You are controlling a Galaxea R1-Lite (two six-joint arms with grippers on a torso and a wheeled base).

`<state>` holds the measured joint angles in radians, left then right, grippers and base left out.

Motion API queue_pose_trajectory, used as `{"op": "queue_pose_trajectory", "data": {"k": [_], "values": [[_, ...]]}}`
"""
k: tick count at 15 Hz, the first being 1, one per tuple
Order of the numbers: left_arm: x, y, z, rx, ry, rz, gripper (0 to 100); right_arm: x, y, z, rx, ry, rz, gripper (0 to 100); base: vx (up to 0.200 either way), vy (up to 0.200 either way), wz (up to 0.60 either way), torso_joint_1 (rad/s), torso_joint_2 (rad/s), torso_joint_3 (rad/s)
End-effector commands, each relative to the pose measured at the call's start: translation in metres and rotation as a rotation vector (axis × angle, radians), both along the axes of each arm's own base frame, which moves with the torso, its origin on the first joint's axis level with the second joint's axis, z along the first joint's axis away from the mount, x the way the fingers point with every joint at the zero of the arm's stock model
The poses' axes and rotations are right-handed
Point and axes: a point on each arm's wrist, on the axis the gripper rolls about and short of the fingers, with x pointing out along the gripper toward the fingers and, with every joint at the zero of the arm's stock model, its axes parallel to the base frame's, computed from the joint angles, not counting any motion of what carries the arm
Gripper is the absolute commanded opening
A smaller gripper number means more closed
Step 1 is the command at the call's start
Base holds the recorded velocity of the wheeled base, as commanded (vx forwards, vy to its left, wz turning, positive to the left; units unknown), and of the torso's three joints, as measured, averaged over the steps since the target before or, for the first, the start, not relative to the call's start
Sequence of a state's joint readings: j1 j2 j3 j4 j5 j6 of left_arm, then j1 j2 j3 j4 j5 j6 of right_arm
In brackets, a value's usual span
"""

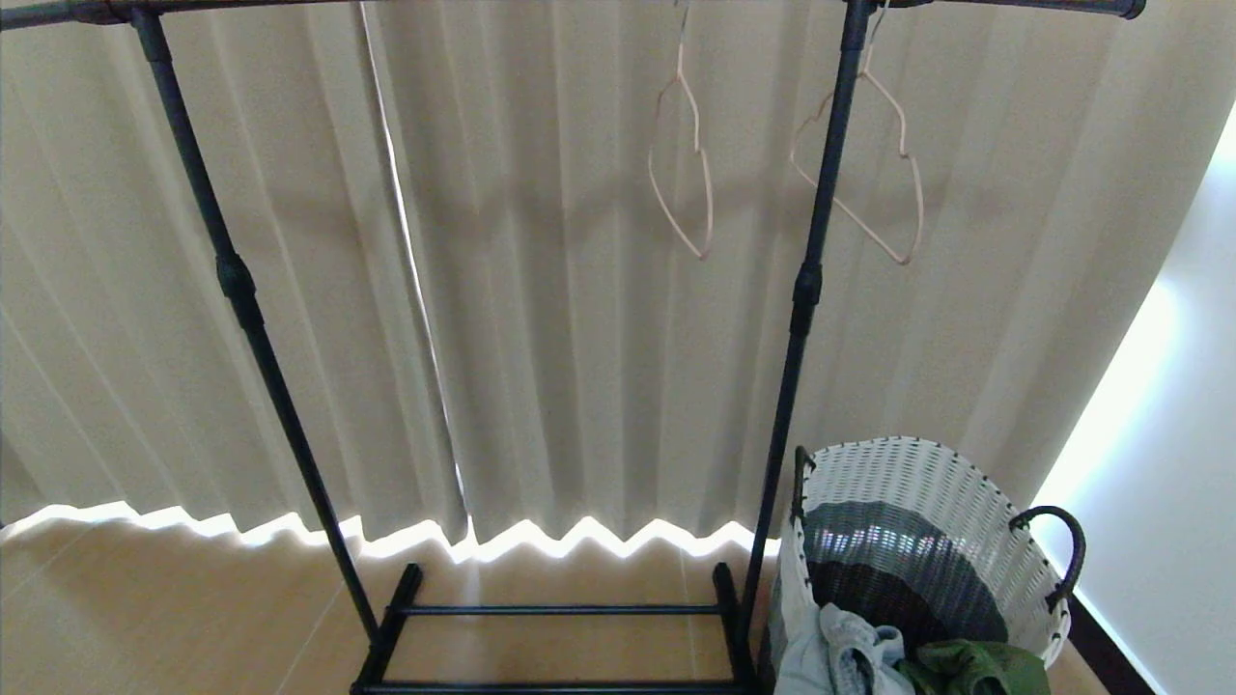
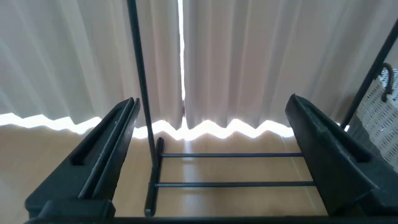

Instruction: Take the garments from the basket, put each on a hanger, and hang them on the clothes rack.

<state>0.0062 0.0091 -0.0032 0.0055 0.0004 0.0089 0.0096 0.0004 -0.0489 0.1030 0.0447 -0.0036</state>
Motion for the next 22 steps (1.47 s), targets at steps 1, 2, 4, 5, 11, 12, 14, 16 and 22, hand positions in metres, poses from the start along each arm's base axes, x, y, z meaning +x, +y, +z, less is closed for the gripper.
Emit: {"op": "queue_pose_trajectory", "data": {"k": [1,2,4,5,11,12,14,16,22], "values": [[0.0,0.0,0.0,0.0,-0.001,0.001,100,0.0,0.0,0.0,0.001,0.001,0.001,100,0.0,0.0,0.0,0.0,0.0,0.0],[0.0,0.0,0.0,0.0,-0.001,0.001,100,0.0,0.0,0.0,0.001,0.001,0.001,100,0.0,0.0,0.0,0.0,0.0,0.0],[0.0,0.0,0.0,0.0,-0.001,0.001,100,0.0,0.0,0.0,-0.003,0.002,0.001,100,0.0,0.0,0.0,0.0,0.0,0.0],[0.0,0.0,0.0,0.0,-0.001,0.0,100,0.0,0.0,0.0,-0.006,0.0,0.003,100,0.0,0.0,0.0,0.0,0.0,0.0],[0.0,0.0,0.0,-0.001,-0.001,0.001,100,-0.003,0.0,0.018,-0.004,-0.015,0.0,100,0.167,0.0,0.0,0.002,0.0,0.004],[0.0,0.0,0.0,-0.001,-0.001,0.001,100,-0.001,0.0,0.025,-0.014,0.011,0.003,100,0.0,0.0,0.0,0.0,0.0,0.0],[0.0,0.0,0.0,0.0,-0.001,0.001,100,0.016,-0.001,0.039,-0.118,0.189,-0.005,100,0.0,0.0,0.0,0.0,0.0,0.0],[0.0,0.0,0.0,-0.001,-0.001,0.001,100,0.037,-0.002,0.04,-0.284,0.363,-0.046,100,0.0,0.0,0.0,0.0,0.0,0.0],[0.0,0.0,0.0,-0.003,-0.001,0.003,100,0.082,-0.002,0.025,-0.617,0.762,0.118,100,0.0,0.0,0.0,0.0,0.0,0.0]]}}
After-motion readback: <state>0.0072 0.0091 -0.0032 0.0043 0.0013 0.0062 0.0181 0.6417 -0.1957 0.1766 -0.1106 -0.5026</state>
